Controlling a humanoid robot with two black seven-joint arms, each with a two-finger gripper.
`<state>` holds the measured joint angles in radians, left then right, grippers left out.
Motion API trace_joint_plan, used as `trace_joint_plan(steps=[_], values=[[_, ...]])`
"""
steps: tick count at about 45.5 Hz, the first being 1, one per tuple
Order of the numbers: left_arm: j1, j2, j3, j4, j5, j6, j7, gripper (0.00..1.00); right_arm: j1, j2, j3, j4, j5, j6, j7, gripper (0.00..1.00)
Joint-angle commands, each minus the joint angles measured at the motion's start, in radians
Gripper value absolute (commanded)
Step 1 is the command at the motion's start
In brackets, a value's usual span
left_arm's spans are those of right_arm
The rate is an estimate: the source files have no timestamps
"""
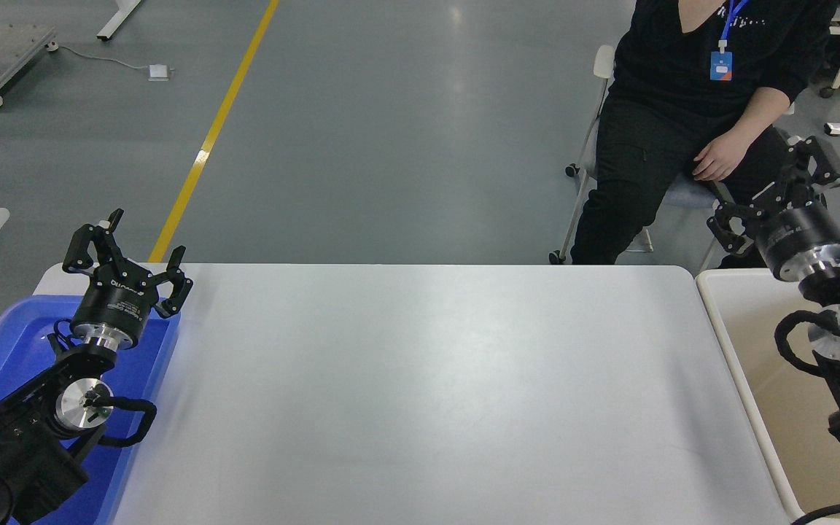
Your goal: Clean the table surface
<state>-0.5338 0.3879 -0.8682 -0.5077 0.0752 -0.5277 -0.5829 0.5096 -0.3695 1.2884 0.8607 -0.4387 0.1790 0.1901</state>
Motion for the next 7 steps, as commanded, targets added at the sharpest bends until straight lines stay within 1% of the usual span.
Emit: trace_joint_plan(steps=[1, 7], values=[[0.000, 0.000, 0.000, 0.000, 0.000, 0.000, 0.000, 1.00, -0.029, 0.040, 0.035, 0.000, 0.000, 0.014, 0.000, 0.99], [0.000, 0.000, 0.000, 0.000, 0.000, 0.000, 0.000, 1.00, -0.029, 0.041, 0.037, 0.000, 0.000, 0.019, 0.000, 0.99]])
